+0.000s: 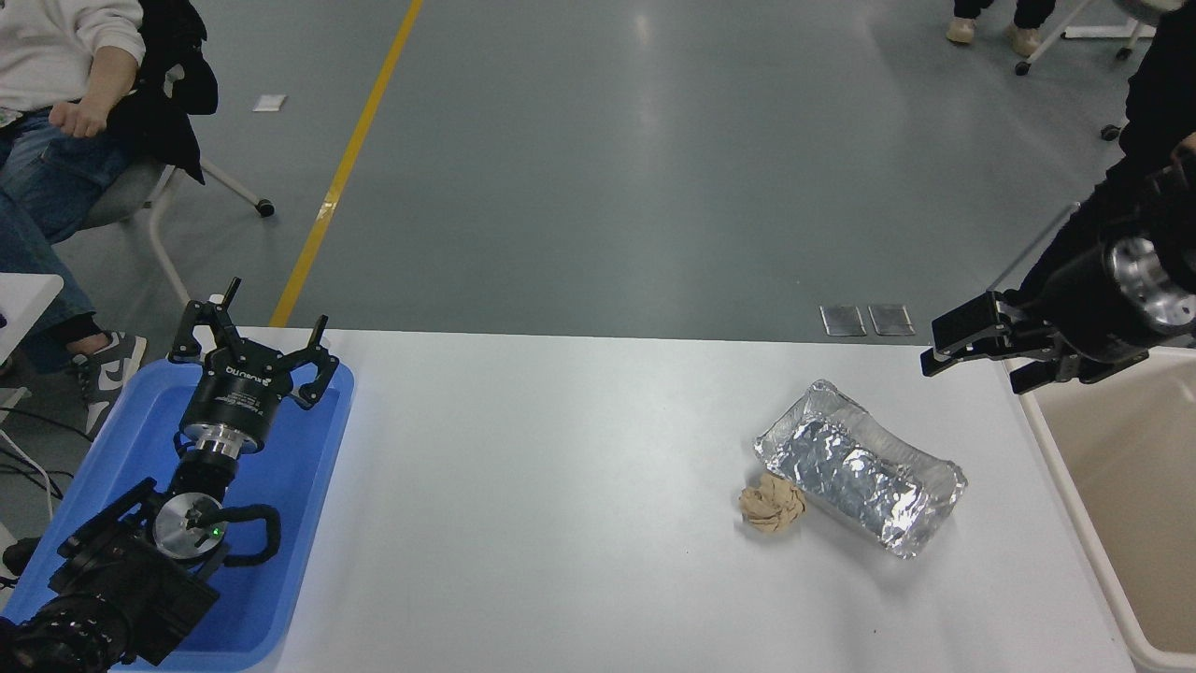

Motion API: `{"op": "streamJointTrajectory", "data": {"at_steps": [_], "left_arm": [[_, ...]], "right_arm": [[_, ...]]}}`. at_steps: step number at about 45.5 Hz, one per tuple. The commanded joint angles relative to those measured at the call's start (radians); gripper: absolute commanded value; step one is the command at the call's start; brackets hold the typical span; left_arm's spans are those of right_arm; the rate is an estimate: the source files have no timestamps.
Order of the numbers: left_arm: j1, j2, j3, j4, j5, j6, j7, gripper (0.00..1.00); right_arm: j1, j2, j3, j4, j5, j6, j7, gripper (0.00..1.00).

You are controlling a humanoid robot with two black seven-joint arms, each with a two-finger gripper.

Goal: Pick up foil plate and place in dustbin

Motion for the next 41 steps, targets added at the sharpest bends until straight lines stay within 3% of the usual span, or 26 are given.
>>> {"op": "streamJointTrajectory", "data": {"at_steps": [1, 9, 15, 41], "left_arm": [[0.0, 0.0, 0.0, 0.0, 0.0, 0.0, 0.0, 1.0], [0.0, 0.0, 0.0, 0.0, 0.0, 0.0, 0.0, 1.0], [0.0, 0.0, 0.0, -0.001, 0.0, 0.0, 0.0, 1.0], [0.0, 0.0, 0.0, -0.001, 0.0, 0.0, 0.0, 1.0]], "right_arm": [[-0.208, -0.005, -0.016, -0.034, 0.141, -0.232, -0.082, 1.0], [-0.312, -0.005, -0.005, -0.034, 0.273, -0.347, -0.135, 1.0], [-0.374, -0.001, 0.013, -0.032, 0.339, -0.407, -0.141, 1.0], [-0.687, 0.035, 0.297, -0.063, 0.344, -0.617, -0.14, 0.98]]}}
